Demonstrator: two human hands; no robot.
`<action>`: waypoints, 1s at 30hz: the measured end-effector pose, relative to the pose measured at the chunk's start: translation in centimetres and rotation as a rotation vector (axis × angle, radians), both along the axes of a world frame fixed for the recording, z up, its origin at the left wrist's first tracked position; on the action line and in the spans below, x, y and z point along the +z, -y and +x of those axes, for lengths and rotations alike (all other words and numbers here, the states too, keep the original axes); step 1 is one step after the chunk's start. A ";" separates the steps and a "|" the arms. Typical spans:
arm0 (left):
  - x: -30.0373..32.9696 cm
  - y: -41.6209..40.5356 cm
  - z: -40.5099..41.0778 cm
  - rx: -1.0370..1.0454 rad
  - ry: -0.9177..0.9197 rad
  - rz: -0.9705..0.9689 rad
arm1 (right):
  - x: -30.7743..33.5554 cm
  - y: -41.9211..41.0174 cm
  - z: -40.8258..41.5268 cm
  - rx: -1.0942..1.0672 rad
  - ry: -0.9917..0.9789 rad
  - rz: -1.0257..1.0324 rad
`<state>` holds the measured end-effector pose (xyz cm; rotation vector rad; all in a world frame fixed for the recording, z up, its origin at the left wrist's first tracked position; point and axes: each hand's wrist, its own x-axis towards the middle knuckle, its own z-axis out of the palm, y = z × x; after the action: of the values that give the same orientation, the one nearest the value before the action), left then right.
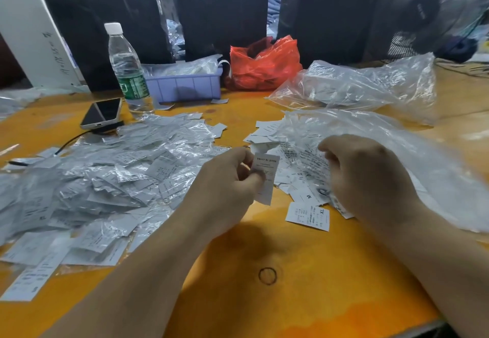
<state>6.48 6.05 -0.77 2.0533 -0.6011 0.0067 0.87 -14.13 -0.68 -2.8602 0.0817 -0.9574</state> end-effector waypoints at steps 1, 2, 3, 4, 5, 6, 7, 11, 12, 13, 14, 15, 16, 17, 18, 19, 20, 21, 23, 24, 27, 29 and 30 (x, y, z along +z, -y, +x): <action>0.0 -0.1 0.1 0.011 -0.012 -0.016 | 0.0 -0.2 0.0 0.094 0.100 0.026; 0.1 -0.1 0.3 0.025 -0.022 -0.029 | 0.0 -0.4 0.0 0.176 0.171 0.056; 0.1 -0.3 0.4 0.040 -0.028 -0.039 | 0.0 -0.7 0.1 0.247 0.217 0.084; 0.2 -0.4 0.5 0.056 -0.033 -0.048 | 0.1 -1.0 0.2 0.304 0.248 0.113; 0.3 -0.6 0.5 0.072 -0.035 -0.059 | 0.3 -1.3 0.3 0.347 0.266 0.159; 0.4 -0.7 0.5 0.088 -0.029 -0.074 | 0.5 -1.6 0.5 0.381 0.273 0.228; 0.5 -0.8 0.6 0.104 -0.013 -0.094 | 0.8 -1.8 0.7 0.410 0.266 0.310; 0.7 -1.2 0.8 0.167 0.044 -0.206 | 2.0 -3.2 2.2 0.523 0.165 0.608; 0.7 -1.3 0.9 0.174 0.062 -0.209 | 2.2 -3.7 2.7 0.554 0.146 0.659; 0.7 -1.4 0.9 0.180 0.081 -0.203 | 2.5 -4.2 3.3 0.583 0.134 0.689; 0.8 -1.5 0.9 0.187 0.096 -0.197 | 2.8 -4.7 3.9 0.609 0.127 0.700; 0.9 -1.6 1.0 0.195 0.099 -0.196 | 3.0 -5.3 4.5 0.636 0.120 0.700; 1.0 -1.8 1.1 0.202 0.091 -0.204 | 3.2 -5.9 5.2 0.661 0.115 0.694; 1.2 -1.9 1.2 0.205 0.071 -0.219 | 3.3 -6.3 5.8 0.682 0.115 0.689; 1.4 -2.0 1.2 0.201 0.046 -0.238 | 3.2 -6.7 6.3 0.695 0.122 0.689; 1.5 -2.0 1.2 0.191 0.016 -0.258 | 2.9 -7.0 6.8 0.697 0.129 0.695; 1.6 -2.0 1.3 0.179 -0.016 -0.272 | 2.5 -7.2 7.0 0.695 0.130 0.704; 1.7 -1.9 1.3 0.167 -0.039 -0.278 | 2.2 -7.2 7.2 0.692 0.124 0.712; 1.6 -1.9 1.2 0.140 -0.047 -0.257 | 1.6 -7.1 7.4 0.694 0.110 0.725; 1.5 -1.8 1.3 0.127 -0.037 -0.237 | 1.4 -6.9 7.3 0.693 0.106 0.736; 1.0 -1.5 1.3 0.109 -0.038 -0.214 | 1.4 -6.0 6.9 0.680 0.017 0.824; 0.9 -1.6 1.3 0.111 -0.038 -0.210 | 1.6 -5.4 6.5 0.682 -0.180 0.913; 0.9 -1.6 1.3 0.116 -0.036 -0.212 | 1.6 -5.2 6.3 0.699 -0.293 0.964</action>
<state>7.80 7.66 0.13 1.8751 -0.4383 0.0974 7.21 -8.96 0.97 -1.8660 -0.3187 -0.2248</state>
